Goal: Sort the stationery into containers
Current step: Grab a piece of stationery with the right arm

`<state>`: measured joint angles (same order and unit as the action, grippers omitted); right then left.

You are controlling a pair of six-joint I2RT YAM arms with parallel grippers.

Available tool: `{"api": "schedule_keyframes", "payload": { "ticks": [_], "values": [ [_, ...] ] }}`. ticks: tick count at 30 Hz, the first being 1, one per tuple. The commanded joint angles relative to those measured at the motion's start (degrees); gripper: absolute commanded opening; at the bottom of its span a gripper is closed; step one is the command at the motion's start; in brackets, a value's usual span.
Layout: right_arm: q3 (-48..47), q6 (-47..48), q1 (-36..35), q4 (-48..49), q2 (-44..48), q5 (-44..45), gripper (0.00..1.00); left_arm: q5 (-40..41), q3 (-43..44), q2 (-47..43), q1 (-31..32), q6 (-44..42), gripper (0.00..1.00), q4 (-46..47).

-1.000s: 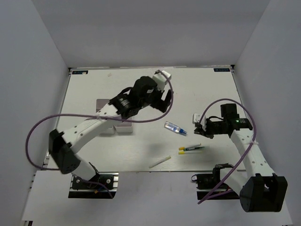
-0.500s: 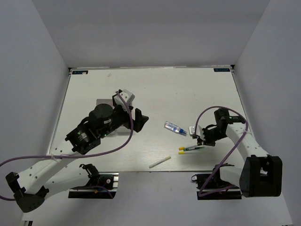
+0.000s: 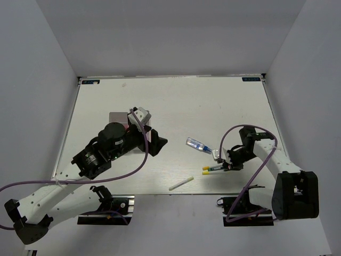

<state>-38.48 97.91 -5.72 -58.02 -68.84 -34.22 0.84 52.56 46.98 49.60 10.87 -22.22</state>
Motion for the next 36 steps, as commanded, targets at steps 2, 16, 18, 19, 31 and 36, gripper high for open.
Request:
{"api": "schedule_keyframes", "payload": {
  "ticks": [2, 16, 18, 19, 31, 36],
  "values": [
    [1.21, 0.36, -1.05, 2.55, -1.56, 0.56, 0.34, -1.28, -0.87, -0.84, -0.21, 0.46, 0.99, 0.33],
    [1.04, -6.06, -4.65, 8.97, -6.31, 1.96, 0.31, -1.81, -0.88, -1.37, -0.21, 0.46, 0.99, 0.33],
    [0.95, -6.59, -5.01, 9.41, -6.66, 2.31, 0.29, -1.81, -0.88, -1.37, -0.21, 0.46, 0.99, 0.33],
    [0.95, -6.85, -5.36, 9.59, -6.83, 2.23, 0.27, -1.81, -0.88, -1.37, -0.21, 0.46, 0.99, 0.33],
    [2.62, -10.28, -7.82, 13.89, -7.36, 4.77, 0.28, -2.34, -0.88, -1.37, -0.21, 0.46, 0.99, 0.33],
    [2.71, -12.29, -9.22, 15.47, -7.63, 5.47, 0.3, -2.34, -0.88, -1.37, -0.21, 0.46, 0.99, 0.33]
  ]
}}
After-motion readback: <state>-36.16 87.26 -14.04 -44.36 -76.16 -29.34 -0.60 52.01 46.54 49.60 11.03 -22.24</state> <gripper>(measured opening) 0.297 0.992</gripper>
